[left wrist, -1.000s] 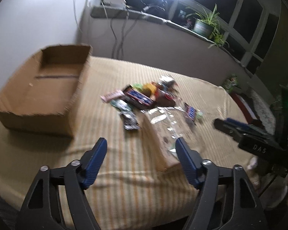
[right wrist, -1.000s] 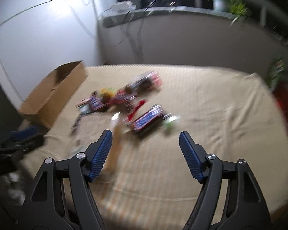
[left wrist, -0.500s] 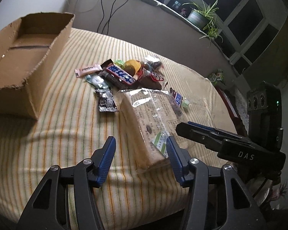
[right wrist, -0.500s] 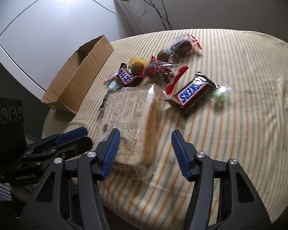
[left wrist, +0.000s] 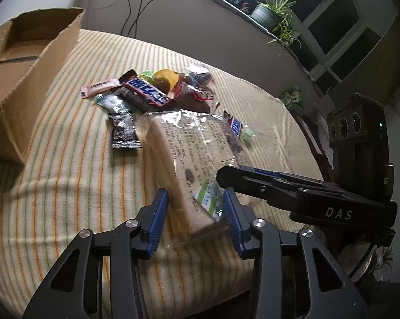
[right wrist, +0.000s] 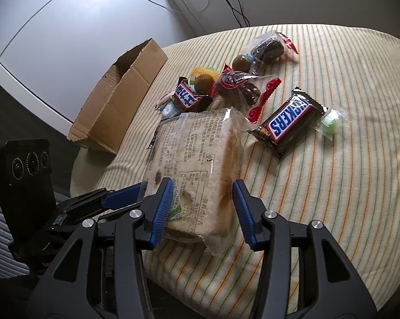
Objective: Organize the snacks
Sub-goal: 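Lift the bread loaf with the right tool and carry it over the box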
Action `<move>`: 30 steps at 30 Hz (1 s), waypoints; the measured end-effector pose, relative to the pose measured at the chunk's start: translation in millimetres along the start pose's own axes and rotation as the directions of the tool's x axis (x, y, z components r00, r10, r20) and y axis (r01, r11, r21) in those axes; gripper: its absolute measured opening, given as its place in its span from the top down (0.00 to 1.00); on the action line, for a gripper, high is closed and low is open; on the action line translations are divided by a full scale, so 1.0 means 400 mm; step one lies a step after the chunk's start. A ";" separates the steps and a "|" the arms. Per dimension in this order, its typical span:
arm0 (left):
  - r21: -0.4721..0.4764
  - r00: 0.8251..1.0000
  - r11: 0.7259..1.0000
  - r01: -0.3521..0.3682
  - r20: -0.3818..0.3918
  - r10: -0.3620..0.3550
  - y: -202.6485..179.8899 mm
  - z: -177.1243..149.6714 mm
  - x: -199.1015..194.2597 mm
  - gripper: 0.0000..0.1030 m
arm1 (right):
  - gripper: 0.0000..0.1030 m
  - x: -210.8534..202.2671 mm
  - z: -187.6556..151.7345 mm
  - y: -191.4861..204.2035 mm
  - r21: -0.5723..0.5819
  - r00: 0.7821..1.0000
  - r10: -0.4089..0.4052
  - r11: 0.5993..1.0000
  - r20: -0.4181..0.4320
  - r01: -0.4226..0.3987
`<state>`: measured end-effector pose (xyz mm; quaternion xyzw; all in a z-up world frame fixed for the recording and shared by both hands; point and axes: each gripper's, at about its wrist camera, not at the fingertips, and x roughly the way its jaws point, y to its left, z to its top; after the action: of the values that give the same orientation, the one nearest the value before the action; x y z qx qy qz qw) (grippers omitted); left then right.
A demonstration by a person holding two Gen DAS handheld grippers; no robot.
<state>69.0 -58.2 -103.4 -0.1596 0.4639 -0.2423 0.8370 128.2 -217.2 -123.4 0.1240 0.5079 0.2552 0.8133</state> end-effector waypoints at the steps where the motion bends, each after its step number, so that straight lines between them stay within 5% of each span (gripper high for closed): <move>1: 0.010 1.000 1.000 -0.007 0.003 0.007 -0.006 0.000 0.000 0.62 | 0.56 -0.001 0.002 0.002 -0.002 1.000 -0.004 1.000 -0.001 0.004; 17: 0.043 0.995 0.998 -0.034 0.097 0.030 -0.024 0.017 -0.074 0.62 | 0.57 -0.043 0.035 0.070 -0.051 0.999 0.002 0.999 0.032 0.000; 30: 0.023 0.969 0.996 -0.089 0.233 0.081 0.053 0.076 -0.200 0.62 | 0.57 -0.017 0.146 0.232 -0.164 0.997 0.051 0.986 0.058 -0.041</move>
<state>64.2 4.8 -42.2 -0.1528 0.3653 -0.1934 0.8977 150.9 -139.6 -48.9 0.0767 0.4570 0.3107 0.8299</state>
